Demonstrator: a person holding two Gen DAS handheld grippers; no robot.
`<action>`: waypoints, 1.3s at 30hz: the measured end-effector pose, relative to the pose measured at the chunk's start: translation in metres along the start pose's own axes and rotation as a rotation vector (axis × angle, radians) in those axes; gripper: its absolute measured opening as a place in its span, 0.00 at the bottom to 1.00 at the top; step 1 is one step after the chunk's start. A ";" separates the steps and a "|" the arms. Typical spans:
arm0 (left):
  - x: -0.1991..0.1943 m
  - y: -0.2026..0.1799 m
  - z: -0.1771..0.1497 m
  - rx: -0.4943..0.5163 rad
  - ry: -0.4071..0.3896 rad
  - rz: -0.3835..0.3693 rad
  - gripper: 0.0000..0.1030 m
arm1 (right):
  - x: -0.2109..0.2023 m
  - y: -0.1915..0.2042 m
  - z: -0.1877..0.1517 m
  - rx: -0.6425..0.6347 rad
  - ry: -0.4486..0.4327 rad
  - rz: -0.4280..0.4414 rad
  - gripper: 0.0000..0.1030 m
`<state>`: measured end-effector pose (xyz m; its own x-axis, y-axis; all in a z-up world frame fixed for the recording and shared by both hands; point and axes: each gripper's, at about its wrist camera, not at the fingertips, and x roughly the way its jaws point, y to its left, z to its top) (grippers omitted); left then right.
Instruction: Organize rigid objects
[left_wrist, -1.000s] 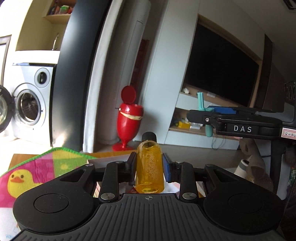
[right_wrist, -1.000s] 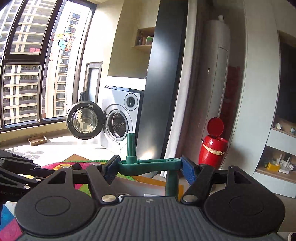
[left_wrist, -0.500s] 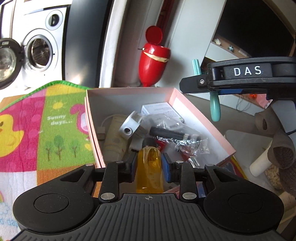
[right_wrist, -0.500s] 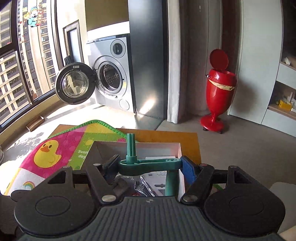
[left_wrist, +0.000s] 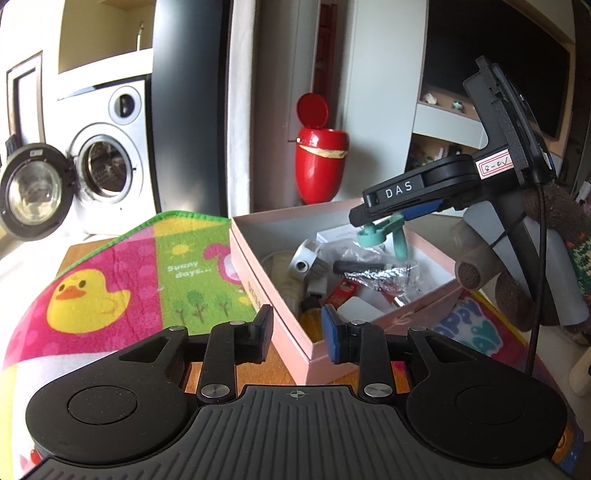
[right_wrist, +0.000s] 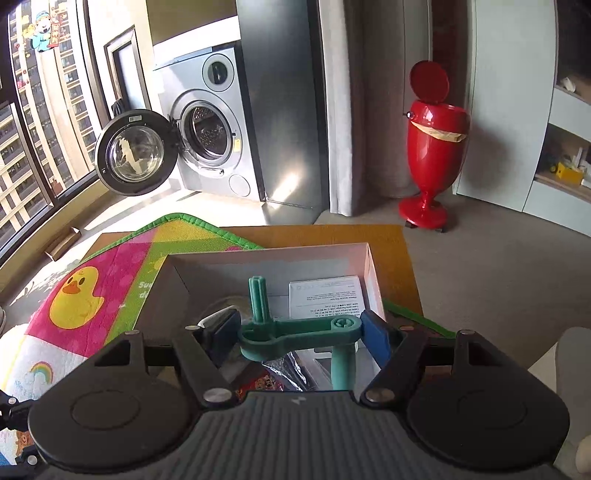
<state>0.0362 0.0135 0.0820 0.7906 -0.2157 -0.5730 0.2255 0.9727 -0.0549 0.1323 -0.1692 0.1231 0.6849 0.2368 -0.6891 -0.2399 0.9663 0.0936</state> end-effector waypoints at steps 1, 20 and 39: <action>-0.003 0.002 -0.004 -0.002 0.009 0.006 0.31 | -0.001 0.001 0.005 -0.018 0.002 -0.003 0.73; -0.023 0.011 -0.092 -0.011 0.148 0.130 0.34 | -0.069 0.039 -0.144 -0.087 0.067 -0.028 0.73; 0.000 -0.010 -0.088 -0.148 0.034 0.101 0.40 | -0.045 0.033 -0.175 -0.011 -0.032 -0.106 1.00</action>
<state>-0.0163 0.0111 0.0112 0.7850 -0.1155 -0.6086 0.0575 0.9918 -0.1141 -0.0271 -0.1653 0.0309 0.7281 0.1368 -0.6717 -0.1725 0.9849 0.0136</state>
